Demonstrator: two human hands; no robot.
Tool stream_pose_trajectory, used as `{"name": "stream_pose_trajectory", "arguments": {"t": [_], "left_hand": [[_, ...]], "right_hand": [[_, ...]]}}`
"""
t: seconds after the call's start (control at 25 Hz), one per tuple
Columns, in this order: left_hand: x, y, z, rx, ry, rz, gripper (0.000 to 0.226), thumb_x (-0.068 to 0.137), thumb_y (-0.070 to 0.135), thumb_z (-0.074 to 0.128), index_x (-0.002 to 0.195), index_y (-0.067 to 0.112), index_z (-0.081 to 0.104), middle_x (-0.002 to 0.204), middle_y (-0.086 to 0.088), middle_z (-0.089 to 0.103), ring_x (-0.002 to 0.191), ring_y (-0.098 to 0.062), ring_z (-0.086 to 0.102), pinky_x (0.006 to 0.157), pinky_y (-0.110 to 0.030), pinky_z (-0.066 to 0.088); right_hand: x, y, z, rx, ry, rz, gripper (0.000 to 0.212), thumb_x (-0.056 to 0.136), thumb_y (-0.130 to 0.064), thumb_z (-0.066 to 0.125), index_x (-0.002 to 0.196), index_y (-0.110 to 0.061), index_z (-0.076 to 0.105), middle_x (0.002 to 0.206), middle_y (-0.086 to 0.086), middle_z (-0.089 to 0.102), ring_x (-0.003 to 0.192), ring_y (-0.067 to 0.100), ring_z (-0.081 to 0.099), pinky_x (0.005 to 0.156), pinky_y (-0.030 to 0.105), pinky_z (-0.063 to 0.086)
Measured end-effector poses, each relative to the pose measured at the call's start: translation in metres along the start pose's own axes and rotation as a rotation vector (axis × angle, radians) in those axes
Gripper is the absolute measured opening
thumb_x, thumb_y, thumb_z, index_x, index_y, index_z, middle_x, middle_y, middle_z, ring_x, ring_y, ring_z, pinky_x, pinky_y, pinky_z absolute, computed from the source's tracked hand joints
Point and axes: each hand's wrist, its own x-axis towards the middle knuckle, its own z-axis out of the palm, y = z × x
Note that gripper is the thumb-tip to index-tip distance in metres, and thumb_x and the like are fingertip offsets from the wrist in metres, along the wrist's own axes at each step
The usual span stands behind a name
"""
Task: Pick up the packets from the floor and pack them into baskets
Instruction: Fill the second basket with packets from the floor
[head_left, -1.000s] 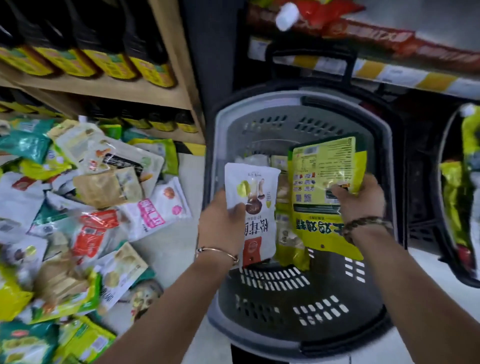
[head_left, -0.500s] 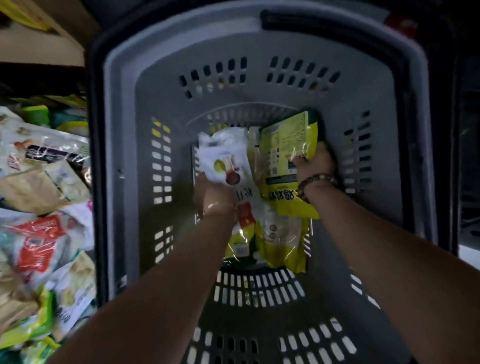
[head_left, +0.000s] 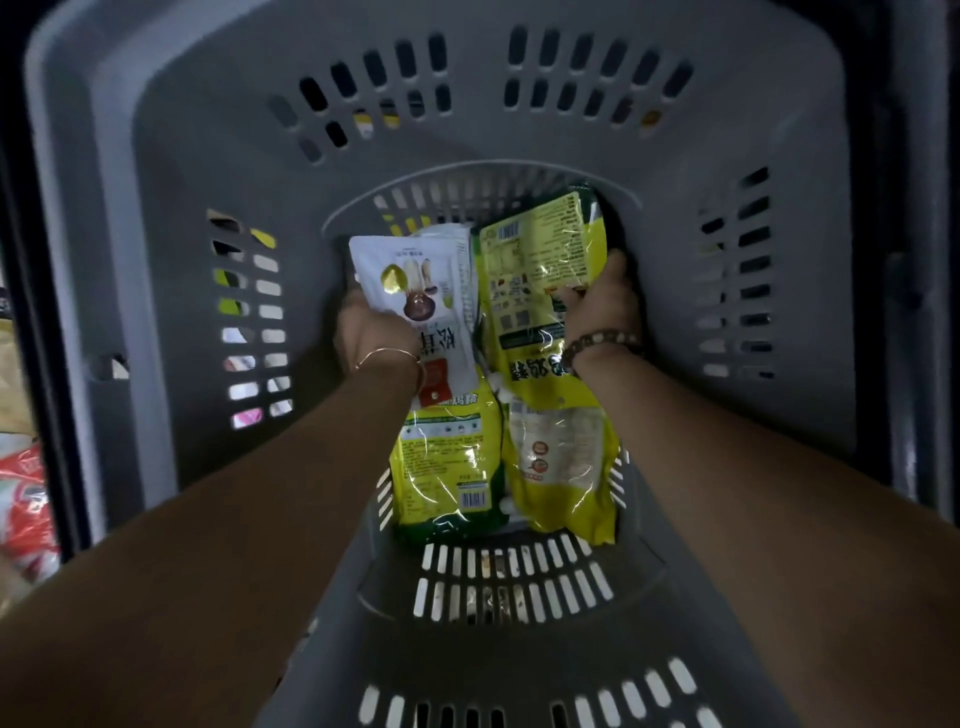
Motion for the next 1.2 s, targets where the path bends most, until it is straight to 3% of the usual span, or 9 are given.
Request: {"name": "stream_pose_trajectory", "arguments": {"t": [0.08, 0.24, 0.36, 0.4, 0.48, 0.6, 0.76, 1.0, 1.2], "left_hand": [[0.007, 0.001, 0.007, -0.063, -0.01, 0.034, 0.033, 0.09, 0.004, 0.045, 0.12, 0.007, 0.057, 0.119, -0.014, 0.061, 0.109, -0.032, 0.057, 0.073, -0.023, 0.037], [0.03, -0.001, 0.023, -0.147, -0.116, 0.12, 0.039, 0.083, 0.006, 0.052, 0.122, 0.008, 0.058, 0.117, -0.016, 0.062, 0.104, -0.034, 0.06, 0.083, -0.03, 0.049], [0.028, -0.001, 0.021, -0.21, -0.099, 0.097, 0.046, 0.084, 0.007, 0.057, 0.128, 0.012, 0.048, 0.122, -0.014, 0.058, 0.109, -0.033, 0.057, 0.082, -0.029, 0.045], [0.022, -0.005, 0.02, -0.194, -0.052, 0.169, 0.053, 0.084, 0.007, 0.057, 0.134, 0.015, 0.041, 0.129, -0.013, 0.053, 0.116, -0.032, 0.052, 0.089, -0.03, 0.043], [0.001, -0.014, 0.02, 0.021, -0.002, 0.475, 0.068, 0.084, 0.006, 0.059, 0.143, 0.017, 0.028, 0.147, -0.012, 0.029, 0.136, -0.029, 0.029, 0.109, -0.032, 0.027], [-0.004, -0.025, 0.03, 0.546, -0.064, 0.759, 0.079, 0.088, 0.023, 0.059, 0.149, 0.018, 0.011, 0.156, -0.017, -0.006, 0.144, -0.034, -0.008, 0.116, -0.041, 0.001], [0.02, -0.031, 0.041, 0.861, -0.116, 0.745, 0.077, 0.095, 0.031, 0.047, 0.15, 0.016, -0.006, 0.154, -0.023, -0.013, 0.143, -0.037, -0.012, 0.114, -0.051, -0.002], [0.029, -0.026, 0.046, 0.836, -0.312, 0.64, 0.088, 0.092, 0.023, 0.056, 0.149, 0.019, -0.012, 0.154, -0.02, -0.018, 0.144, -0.038, -0.001, 0.114, -0.048, 0.015], [0.013, -0.01, 0.021, 0.596, -0.368, 0.52, 0.068, 0.087, 0.012, 0.058, 0.145, 0.025, 0.025, 0.157, -0.013, 0.006, 0.14, -0.034, 0.022, 0.112, -0.044, 0.026]], "right_hand": [[-0.006, 0.005, 0.0, 0.057, 0.076, -0.129, 0.064, 0.09, -0.008, 0.058, 0.145, -0.014, 0.025, 0.149, 0.011, 0.031, 0.133, 0.027, 0.037, 0.103, 0.036, 0.036], [-0.014, 0.015, 0.003, 0.044, 0.086, -0.23, 0.06, 0.087, -0.004, 0.057, 0.141, -0.014, 0.034, 0.145, 0.01, 0.032, 0.13, 0.028, 0.04, 0.103, 0.036, 0.039], [-0.018, 0.016, 0.006, -0.039, 0.089, -0.246, 0.062, 0.087, -0.006, 0.059, 0.143, -0.015, 0.033, 0.153, 0.008, 0.022, 0.138, 0.027, 0.029, 0.11, 0.039, 0.033], [-0.02, 0.017, 0.006, -0.1, 0.119, -0.307, 0.063, 0.086, -0.006, 0.059, 0.143, -0.016, 0.034, 0.155, 0.007, 0.016, 0.14, 0.027, 0.023, 0.114, 0.039, 0.028], [-0.024, 0.018, 0.007, -0.22, 0.129, -0.491, 0.068, 0.085, -0.004, 0.059, 0.145, -0.02, 0.031, 0.158, 0.007, 0.009, 0.144, 0.029, 0.014, 0.116, 0.042, 0.013], [-0.022, 0.019, 0.014, -0.484, -0.076, -0.56, 0.088, 0.088, -0.017, 0.06, 0.15, -0.031, -0.001, 0.157, 0.005, -0.017, 0.144, 0.026, -0.014, 0.114, 0.045, -0.005], [0.0, 0.028, 0.026, -0.583, -0.286, -0.413, 0.102, 0.084, -0.045, 0.063, 0.148, -0.03, -0.015, 0.151, 0.006, -0.034, 0.141, 0.029, -0.025, 0.117, 0.047, -0.003], [0.009, 0.028, 0.034, -0.509, -0.365, -0.349, 0.106, 0.08, -0.041, 0.069, 0.148, -0.033, -0.013, 0.151, 0.003, -0.034, 0.142, 0.029, -0.02, 0.118, 0.049, 0.006], [-0.013, 0.01, 0.025, -0.416, -0.347, -0.254, 0.087, 0.085, -0.024, 0.065, 0.15, -0.029, 0.006, 0.157, 0.003, -0.019, 0.145, 0.029, -0.007, 0.115, 0.043, 0.014]]}}
